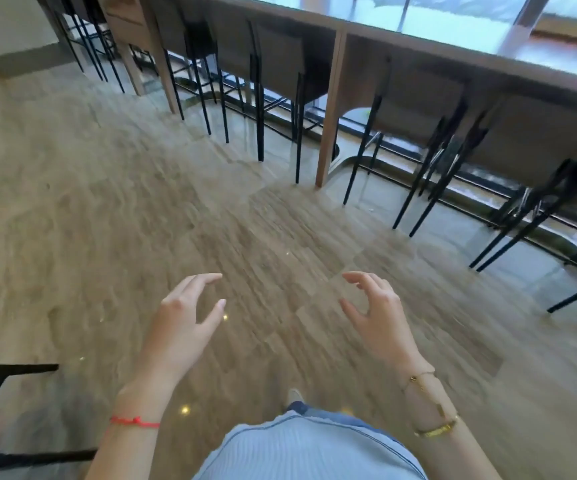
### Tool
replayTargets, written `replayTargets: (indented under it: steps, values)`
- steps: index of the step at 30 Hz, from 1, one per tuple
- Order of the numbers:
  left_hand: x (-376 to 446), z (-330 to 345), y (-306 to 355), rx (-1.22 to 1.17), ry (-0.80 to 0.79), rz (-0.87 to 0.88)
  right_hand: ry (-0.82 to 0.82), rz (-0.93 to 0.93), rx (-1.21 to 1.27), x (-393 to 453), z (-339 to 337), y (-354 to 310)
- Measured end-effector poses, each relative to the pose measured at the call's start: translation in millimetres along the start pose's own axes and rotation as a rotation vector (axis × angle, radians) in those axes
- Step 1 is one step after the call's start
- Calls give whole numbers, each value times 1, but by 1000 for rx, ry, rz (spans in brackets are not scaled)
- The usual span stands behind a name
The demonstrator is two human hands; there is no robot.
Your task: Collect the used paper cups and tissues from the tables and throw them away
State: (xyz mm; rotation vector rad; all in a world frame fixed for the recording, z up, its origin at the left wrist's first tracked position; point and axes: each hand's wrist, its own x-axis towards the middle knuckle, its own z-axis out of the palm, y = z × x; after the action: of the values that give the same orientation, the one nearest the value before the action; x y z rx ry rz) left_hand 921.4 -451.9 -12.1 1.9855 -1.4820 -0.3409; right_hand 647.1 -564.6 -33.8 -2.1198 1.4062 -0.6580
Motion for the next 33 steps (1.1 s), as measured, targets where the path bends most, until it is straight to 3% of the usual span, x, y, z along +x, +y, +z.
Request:
replayTargets:
  steps: [14, 25, 33]
  values:
    - [292, 16, -74, 24, 89, -110, -144, -123, -12, 335, 79, -12]
    - [580, -17, -146, 68, 69, -57, -100, -132, 28, 616, 137, -68]
    - [751, -8, -190, 79, 23, -57, -106, -78, 36, 777, 178, -62]
